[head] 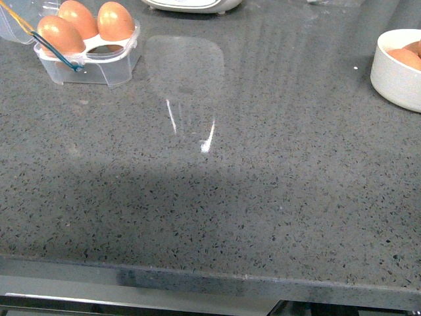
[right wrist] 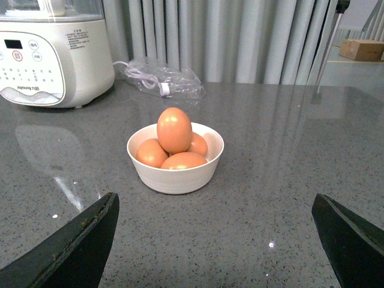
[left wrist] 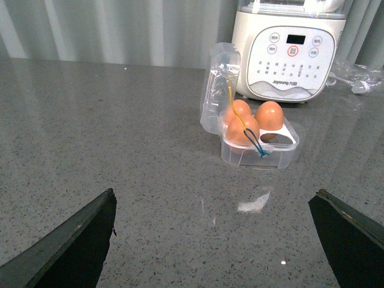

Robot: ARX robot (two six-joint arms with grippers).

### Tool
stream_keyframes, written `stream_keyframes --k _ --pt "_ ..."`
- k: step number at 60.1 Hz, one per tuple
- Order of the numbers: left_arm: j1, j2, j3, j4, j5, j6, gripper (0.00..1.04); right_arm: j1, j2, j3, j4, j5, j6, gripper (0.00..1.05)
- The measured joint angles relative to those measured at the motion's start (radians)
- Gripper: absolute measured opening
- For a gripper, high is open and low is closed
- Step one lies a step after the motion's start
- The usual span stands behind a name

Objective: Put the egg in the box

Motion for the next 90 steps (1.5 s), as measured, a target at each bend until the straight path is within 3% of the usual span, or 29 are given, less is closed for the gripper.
stream_keyframes --k 90 --pt "0.0 0.0 0.0 0.0 0.0 0.0 0.98 0.0 0.0 0.0 0.0 0.0 0.0 0.97"
